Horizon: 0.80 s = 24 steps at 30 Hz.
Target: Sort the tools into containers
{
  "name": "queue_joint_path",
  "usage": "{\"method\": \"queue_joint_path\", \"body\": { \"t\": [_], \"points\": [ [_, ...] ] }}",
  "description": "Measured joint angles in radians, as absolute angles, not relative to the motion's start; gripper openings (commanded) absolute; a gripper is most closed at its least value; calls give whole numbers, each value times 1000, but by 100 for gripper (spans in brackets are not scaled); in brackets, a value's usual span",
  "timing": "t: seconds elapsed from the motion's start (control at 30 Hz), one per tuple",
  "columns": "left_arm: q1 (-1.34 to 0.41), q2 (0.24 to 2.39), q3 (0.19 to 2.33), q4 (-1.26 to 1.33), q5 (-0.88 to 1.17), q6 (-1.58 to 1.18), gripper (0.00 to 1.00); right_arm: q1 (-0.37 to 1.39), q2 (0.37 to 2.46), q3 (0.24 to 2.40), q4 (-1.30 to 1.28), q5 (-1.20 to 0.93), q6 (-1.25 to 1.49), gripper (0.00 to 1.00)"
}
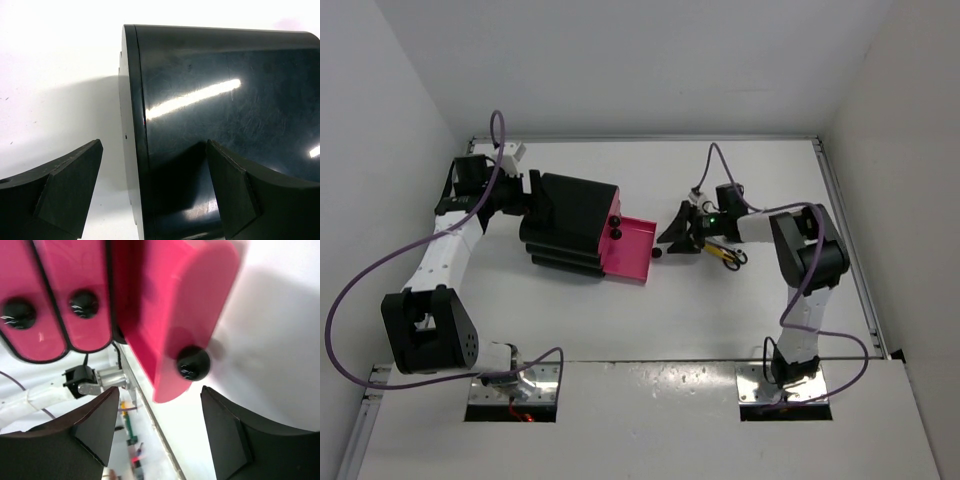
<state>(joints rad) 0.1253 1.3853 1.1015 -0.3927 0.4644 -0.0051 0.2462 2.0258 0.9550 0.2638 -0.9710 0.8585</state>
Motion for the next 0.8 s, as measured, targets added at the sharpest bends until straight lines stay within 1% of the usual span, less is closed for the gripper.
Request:
{"method": "queue_joint_path", "body": {
  "t": [0.1, 0.2, 0.23, 0.33, 0.4, 0.57, 0.7, 0.8],
  "points": [
    [124, 1385, 1102, -390, 462, -5, 89, 220, 1955, 1008, 138, -947, 749, 63],
    [121, 1385, 1102, -390, 458, -5, 89, 175, 1876, 1113, -52, -879, 544, 53],
    [118, 1383, 1102, -390, 455, -5, 89, 160, 1848, 1157, -131, -836, 463, 45],
    [105, 1380, 1105, -392, 432, -1, 89, 125, 1764, 1231, -278, -725, 224, 36],
    [97, 1380, 1115, -403, 414, 4, 89, 109, 1695, 1233, -360, -637, 69, 33],
    [80, 1379, 1125, -415, 384, 17, 89, 105, 1600, 1167, -479, -458, -223, 30],
    [70, 1378, 1127, -416, 371, 18, 89, 100, 1596, 1081, -508, -365, -332, 30],
    [70, 1378, 1129, -418, 367, 17, 89, 84, 1596, 1054, -513, -325, -369, 36]
  ]
}}
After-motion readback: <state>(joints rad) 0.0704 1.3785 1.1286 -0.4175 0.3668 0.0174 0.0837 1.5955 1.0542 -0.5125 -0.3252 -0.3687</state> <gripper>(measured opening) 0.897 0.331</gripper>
